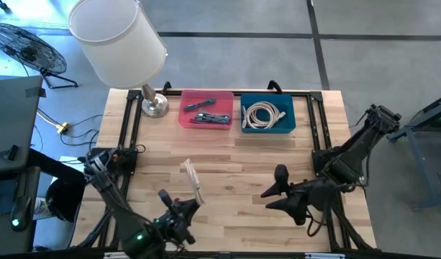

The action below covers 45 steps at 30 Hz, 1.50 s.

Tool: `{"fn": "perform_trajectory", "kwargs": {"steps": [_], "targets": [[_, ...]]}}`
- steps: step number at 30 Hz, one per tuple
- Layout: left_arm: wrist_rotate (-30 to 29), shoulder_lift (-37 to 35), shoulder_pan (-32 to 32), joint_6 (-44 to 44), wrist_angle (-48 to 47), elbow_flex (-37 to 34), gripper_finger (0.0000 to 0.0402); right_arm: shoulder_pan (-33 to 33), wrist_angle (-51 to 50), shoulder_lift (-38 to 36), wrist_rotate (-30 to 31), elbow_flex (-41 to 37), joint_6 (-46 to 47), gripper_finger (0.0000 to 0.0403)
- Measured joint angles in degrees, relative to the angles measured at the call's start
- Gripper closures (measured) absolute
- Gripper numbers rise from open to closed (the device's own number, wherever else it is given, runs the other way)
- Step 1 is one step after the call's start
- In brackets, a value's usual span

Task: Pick & Place USB Port
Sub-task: Put the brown HDMI cable into the blue bin

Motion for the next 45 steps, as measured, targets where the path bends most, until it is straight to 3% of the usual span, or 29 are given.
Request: {"fn": "perform_trajectory", "kwargs": {"steps": [6, 13, 18, 23, 28, 33, 39, 45], "targets": [[2.3, 0.0, 2.2, 3.5, 6.2, -3.1, 0.0383, -2.8, 1.8, 0.0, -0.3, 0.0, -2.3, 0.0222], [4.2, 0.0, 2.4, 17.3, 17.9, -4.1, 0.0384, -3.5, 4.1, 0.0, -1.8, 0.0, -5.2, 0.0222], [8.4, -1.4, 3.3, 31.9, 28.6, -4.1, 0.0384, -3.5, 5.8, 0.0, -2.3, 0.0, -7.0, 0.0222], [17.2, -2.0, 6.5, 51.6, 43.9, -4.1, 0.0384, -3.5, 6.3, 0.0, -2.9, 0.0, -7.6, 0.0222], [30.8, -2.0, 10.8, 70.5, 60.4, -4.0, 0.0384, -2.5, 5.6, 0.0, -1.6, 0.0, -7.5, 0.0222], [40.8, -2.0, 14.3, 78.0, 67.3, -4.0, 0.0384, 3.8, 5.2, 0.0, 12.4, 0.0, -9.8, 0.0222], [46.6, -2.0, 16.2, 83.2, 71.3, -4.0, 0.0384, 11.6, 5.8, 0.0, 30.7, 0.0, -9.7, 0.0222], [52.0, -2.0, 17.5, 88.3, 73.9, -4.0, 0.0384, 15.3, 6.2, 0.0, 48.5, 0.0, -5.2, 0.0222]]}}
